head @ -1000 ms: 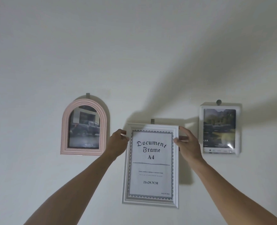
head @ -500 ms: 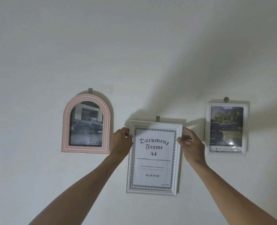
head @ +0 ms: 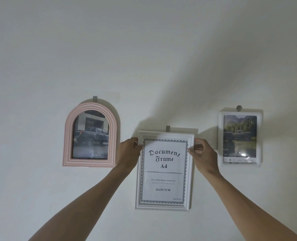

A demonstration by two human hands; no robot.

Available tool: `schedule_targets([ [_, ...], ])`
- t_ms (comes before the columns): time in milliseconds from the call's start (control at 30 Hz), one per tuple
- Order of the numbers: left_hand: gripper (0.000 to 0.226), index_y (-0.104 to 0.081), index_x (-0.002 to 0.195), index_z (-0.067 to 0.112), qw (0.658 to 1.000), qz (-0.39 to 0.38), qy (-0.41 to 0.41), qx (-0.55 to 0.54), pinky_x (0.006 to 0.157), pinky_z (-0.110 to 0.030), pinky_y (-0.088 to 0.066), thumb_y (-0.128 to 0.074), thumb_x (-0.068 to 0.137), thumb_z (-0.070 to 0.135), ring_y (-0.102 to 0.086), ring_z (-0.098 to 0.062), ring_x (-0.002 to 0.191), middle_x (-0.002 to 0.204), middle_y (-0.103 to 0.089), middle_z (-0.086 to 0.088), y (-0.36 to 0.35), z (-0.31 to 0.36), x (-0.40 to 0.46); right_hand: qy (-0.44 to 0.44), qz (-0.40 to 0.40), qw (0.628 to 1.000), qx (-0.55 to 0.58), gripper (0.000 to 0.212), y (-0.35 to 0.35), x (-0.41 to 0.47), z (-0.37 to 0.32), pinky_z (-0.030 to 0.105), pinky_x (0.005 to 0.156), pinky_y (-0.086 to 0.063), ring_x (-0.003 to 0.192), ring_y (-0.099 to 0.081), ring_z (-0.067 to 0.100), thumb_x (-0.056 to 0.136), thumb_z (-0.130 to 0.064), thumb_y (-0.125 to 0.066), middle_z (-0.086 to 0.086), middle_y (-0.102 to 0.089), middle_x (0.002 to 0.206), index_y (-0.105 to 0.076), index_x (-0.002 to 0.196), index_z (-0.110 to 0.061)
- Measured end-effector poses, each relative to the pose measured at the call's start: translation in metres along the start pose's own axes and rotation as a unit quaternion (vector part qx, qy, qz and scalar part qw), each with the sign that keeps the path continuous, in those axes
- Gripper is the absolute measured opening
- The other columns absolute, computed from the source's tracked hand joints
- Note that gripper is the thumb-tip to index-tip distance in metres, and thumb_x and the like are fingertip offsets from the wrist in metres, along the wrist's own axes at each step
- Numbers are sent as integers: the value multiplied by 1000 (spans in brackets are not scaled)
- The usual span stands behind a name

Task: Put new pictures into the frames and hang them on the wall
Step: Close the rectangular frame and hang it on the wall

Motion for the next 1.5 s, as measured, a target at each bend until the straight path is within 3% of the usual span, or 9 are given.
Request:
schedule_targets([
  [67,11,-70,90,4,1000,-7,-1,-2,60,-30,-36,-69,86,15,-53,-24,65,73,-67,-14,-1,-4,1,0,5,1000,7,25,-1,0,1,1,69,-40,85,-67,9,87,-7,-71,-8,-70,87,-62,108,-18],
  [267,7,-75,84,10,1000,-12,-5,-26,50,-14,-32,-72,84,17,-39,-5,49,60,-59,-3,0,-8,5,5,15,1000,14,25,-1,0,1,-3,66,-39,85,-66,10,87,-6,-71,-3,-70,90,-62,108,-16],
  [533,8,-71,78,17,1000,-11,-14,-5,53,-25,-30,-74,83,22,-35,-12,54,53,-44,7,2,-10,6,10,19,1000,19,25,-1,-2,1,-2,67,-40,85,-67,12,88,-6,-70,-4,-70,88,-62,108,-17],
  [733,15,-75,100,18,999,-17,-30,-6,61,-22,-40,-72,86,20,-55,-18,67,74,-65,-3,2,-3,1,7,3,1000,6,28,1,-3,2,-2,66,-40,82,-66,8,88,-9,-70,0,-70,94,-60,114,-16],
  [900,21,-72,104,13,999,-12,-34,21,70,-33,-48,-72,86,24,-61,-21,74,83,-69,-2,1,-3,-2,3,-8,1000,-4,32,6,-2,5,-1,68,-40,87,-68,9,86,-10,-71,-2,-70,96,-59,115,-18],
  [1100,36,-67,116,7,1000,1,-13,18,77,-36,-51,-72,87,28,-63,-22,83,89,-70,-4,0,-3,-5,0,-26,1000,-11,40,20,-5,11,21,78,-45,91,-66,12,87,-14,-72,2,-67,104,-57,124,-18],
  [1233,57,-55,135,6,999,29,3,16,80,-27,-44,-72,87,32,-62,-21,94,104,-69,-8,-1,-3,-12,-1,-31,1000,-2,43,38,-7,16,13,69,-44,93,-66,9,88,-14,-71,1,-65,106,-56,127,-20],
  [1400,59,-45,138,7,988,131,-78,31,107,-45,-40,-68,89,32,-45,-28,126,133,-48,-11,-10,31,-33,52,-12,999,-8,39,71,1,14,17,73,-52,92,-66,9,86,-14,-73,-1,-65,104,-59,122,-23],
  [1500,53,-46,135,9,980,143,-139,19,107,-39,-39,-68,90,27,-41,-23,127,133,-47,-7,-28,74,-49,123,17,991,-47,37,100,12,8,17,79,-53,97,-64,16,87,-14,-72,0,-62,110,-61,121,-20],
])
Point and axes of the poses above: each hand's wrist, its own x-axis towards the middle knuckle, its own y-axis out of the back of the hand, z = x × y, the point moved 6 cm from there along x, towards the middle knuckle
